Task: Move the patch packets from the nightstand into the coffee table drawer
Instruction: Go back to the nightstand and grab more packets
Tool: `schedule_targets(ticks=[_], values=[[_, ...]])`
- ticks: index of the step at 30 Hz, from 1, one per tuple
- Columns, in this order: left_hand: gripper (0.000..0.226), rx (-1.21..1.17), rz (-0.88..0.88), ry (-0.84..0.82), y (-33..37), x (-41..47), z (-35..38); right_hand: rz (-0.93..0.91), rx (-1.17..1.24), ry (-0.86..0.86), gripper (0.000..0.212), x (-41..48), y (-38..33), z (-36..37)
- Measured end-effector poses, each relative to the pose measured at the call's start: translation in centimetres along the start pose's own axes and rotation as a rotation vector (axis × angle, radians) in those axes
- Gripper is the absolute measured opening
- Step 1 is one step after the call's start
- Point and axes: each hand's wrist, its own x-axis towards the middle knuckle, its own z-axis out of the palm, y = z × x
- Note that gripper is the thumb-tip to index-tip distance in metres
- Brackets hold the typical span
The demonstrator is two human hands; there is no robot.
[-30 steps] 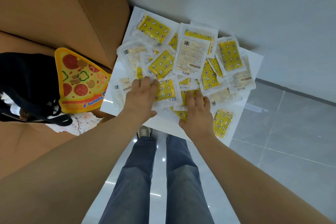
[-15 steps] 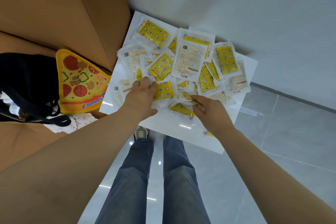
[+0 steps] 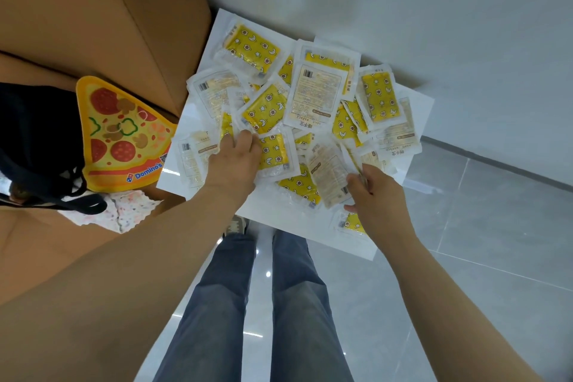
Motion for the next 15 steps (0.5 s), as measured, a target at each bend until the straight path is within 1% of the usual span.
schedule_targets(ticks=[3, 5, 8, 10, 12, 13, 14, 15], values=[[0.093, 0.017, 0.000, 0.019, -0.1, -0.2, -0.1, 0.024, -0.004, 0.058, 0.019, -0.8, 0.5, -0.7], [0.095, 0.002, 0.012, -0.003, 0.0, -0.2, -0.5, 0.040, -0.014, 0.058, 0.024, -0.9, 0.6, -0.9], [0.102, -0.064, -0.012, -0.002, 0.1, -0.4, -1.3, 0.019, -0.045, 0.056, 0.023, -0.9, 0.4, -0.8], [0.108, -0.167, -0.084, 0.067, 0.0, -0.8, -2.1, -0.006, -0.044, 0.085, 0.025, -0.7, 0.3, -0.7], [0.110, -0.292, -0.212, 0.196, -0.2, -0.7, -2.7, -0.041, -0.073, 0.111, 0.027, -0.3, 0.1, -0.5], [0.112, -0.351, -0.287, 0.231, -0.5, -0.5, -2.9, -0.066, -0.108, 0.118, 0.026, 0.0, -0.1, -0.2], [0.115, -0.403, -0.351, 0.221, -0.8, -0.2, -3.1, -0.088, -0.145, 0.118, 0.026, 0.3, -0.1, 0.2], [0.119, -0.440, -0.392, 0.173, -1.1, 0.1, -3.2, -0.102, -0.181, 0.112, 0.025, 0.6, -0.2, 0.6]])
